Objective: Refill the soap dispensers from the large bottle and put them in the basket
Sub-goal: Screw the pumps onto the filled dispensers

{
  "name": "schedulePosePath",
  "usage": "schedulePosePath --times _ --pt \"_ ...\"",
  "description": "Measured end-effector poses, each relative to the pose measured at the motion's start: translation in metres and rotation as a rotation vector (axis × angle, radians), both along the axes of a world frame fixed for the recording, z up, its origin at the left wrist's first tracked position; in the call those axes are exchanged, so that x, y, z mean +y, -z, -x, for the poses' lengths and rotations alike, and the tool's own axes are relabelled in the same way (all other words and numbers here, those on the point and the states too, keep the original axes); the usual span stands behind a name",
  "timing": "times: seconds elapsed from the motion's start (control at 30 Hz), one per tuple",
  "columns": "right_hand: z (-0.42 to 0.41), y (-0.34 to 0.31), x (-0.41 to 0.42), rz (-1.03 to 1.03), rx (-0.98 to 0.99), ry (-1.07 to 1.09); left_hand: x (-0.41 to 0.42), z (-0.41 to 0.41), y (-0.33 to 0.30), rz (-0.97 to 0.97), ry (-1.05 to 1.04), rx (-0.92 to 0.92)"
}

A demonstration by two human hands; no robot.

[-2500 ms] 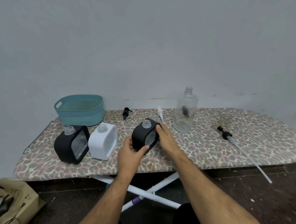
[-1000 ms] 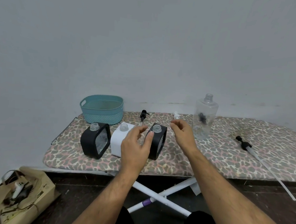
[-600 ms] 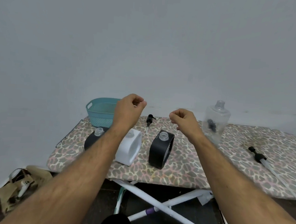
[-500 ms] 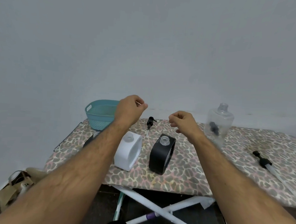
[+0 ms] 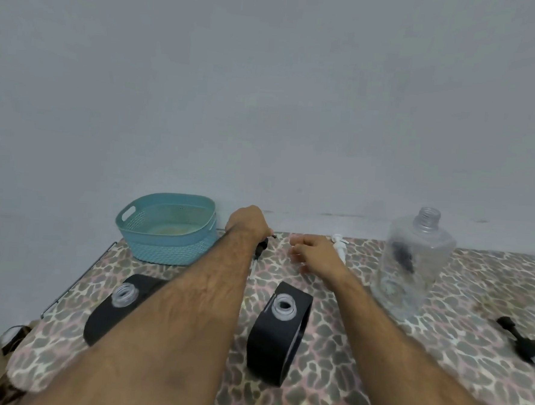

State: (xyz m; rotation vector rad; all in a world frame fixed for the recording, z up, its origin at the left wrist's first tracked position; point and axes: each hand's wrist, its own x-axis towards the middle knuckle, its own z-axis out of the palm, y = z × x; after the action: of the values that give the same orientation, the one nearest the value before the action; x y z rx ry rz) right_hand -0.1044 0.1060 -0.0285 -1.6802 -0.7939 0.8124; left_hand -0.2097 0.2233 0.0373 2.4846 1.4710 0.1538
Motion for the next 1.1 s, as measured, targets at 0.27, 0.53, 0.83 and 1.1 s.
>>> schedulePosePath --times 0.27,0.53,0.83,1.1 --pt "-0.013 0.024 0.01 0.047 -0.016 -0.069 0.024 -0.031 0.034 0.014 -0.065 0.12" --pt "-0.013 0.025 0.001 0.015 -0.069 -0.077 0.022 -0.029 0.039 -0.042 -0.078 0.061" --pt "0.008 -0.035 -0.019 -0.187 -0.02 0.027 0.003 0.007 -0.036 0.142 0.047 -0.359" --pt "0.059 -0.114 -0.043 -0.352 0.189 0.002 -0.046 0.08 -0.076 0.186 0.159 -0.841"
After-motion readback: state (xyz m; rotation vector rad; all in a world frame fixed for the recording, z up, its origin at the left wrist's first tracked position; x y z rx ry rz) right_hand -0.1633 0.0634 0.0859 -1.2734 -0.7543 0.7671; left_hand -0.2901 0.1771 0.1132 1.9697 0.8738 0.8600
